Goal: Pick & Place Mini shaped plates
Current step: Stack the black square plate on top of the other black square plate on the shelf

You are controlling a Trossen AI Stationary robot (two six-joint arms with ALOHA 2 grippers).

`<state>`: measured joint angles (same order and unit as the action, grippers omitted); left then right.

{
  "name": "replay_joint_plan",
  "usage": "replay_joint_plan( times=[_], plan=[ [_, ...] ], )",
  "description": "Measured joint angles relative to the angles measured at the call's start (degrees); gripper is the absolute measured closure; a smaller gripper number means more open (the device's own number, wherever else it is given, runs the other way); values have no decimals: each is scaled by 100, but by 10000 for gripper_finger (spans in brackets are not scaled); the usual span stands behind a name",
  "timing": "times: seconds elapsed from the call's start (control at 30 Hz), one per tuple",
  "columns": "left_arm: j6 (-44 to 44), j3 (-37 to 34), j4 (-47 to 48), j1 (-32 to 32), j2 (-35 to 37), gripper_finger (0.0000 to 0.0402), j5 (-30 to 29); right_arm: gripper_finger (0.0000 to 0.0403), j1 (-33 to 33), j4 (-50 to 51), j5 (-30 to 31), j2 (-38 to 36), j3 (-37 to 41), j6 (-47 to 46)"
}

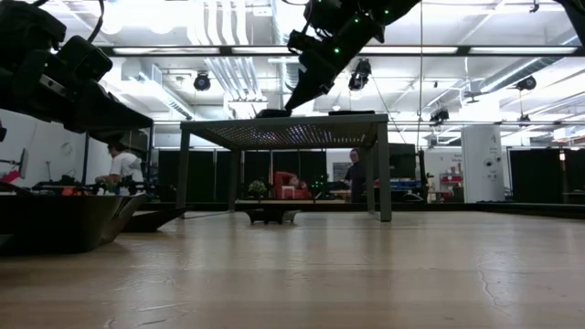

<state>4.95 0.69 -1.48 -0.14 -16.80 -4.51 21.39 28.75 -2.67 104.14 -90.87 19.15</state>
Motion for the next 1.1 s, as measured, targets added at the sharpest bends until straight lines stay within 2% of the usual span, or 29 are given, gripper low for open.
replay_joint_plan(
  times=[0.8, 1.1],
  plan=[
    [0, -1, -1, 2, -2, 401, -1, 395, 168, 727, -823, 0, -553, -268],
    [-1, 0, -1, 2, -1, 401, 0, 394, -63, 865, -986, 0, -522, 461]
  ],
)
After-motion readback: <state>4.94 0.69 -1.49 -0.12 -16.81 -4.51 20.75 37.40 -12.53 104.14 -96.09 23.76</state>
